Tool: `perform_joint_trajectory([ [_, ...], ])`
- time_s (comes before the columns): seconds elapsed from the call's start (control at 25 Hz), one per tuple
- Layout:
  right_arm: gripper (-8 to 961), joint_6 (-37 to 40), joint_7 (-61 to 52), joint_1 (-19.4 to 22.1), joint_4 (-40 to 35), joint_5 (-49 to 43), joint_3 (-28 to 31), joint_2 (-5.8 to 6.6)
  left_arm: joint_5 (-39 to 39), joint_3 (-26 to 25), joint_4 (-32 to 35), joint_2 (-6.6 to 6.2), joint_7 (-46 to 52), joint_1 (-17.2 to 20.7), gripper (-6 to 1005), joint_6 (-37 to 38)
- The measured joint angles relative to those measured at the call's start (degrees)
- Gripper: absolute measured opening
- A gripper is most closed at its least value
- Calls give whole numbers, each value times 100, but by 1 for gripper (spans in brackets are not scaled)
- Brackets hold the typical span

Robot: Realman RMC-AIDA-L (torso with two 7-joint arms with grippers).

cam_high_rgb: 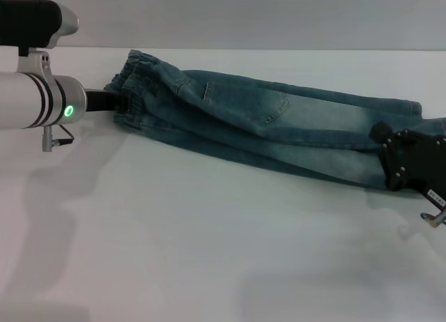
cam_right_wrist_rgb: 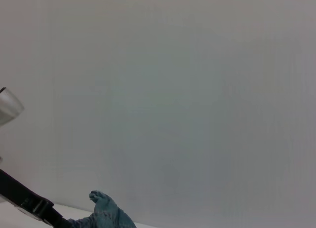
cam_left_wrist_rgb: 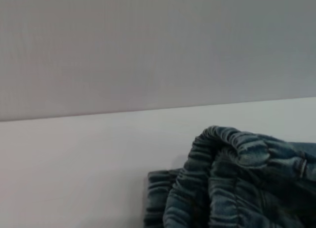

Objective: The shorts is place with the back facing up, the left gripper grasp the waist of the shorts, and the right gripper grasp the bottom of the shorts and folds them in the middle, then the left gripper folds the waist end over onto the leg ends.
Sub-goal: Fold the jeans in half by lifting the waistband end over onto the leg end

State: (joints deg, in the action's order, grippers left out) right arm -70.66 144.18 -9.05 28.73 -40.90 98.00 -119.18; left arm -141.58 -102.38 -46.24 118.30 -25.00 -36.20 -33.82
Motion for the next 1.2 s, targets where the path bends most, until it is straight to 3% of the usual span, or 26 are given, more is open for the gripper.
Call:
perform_joint_trajectory([
  [0.28,-1,-2,-41,25,-26,3,-22,5,58,101,-740,14,130,364,14,27],
  [0.52,-1,-2,-41,52,-26,3,-40,8,38,144,-714,-17,231,366,213,3],
  [0.64,-1,-2,-41,53,-26,2,-47,9,26,145,-600,-23,195,335,441,61],
  [1.0,0,-1,-61,46,-26,-44,-57,9,-292,100,-462,-34,187,259,633,131],
  [1.2,-1,-1,-107,43,-26,-47,-55,9,-297,40,-11,-62,186,59,765,198],
])
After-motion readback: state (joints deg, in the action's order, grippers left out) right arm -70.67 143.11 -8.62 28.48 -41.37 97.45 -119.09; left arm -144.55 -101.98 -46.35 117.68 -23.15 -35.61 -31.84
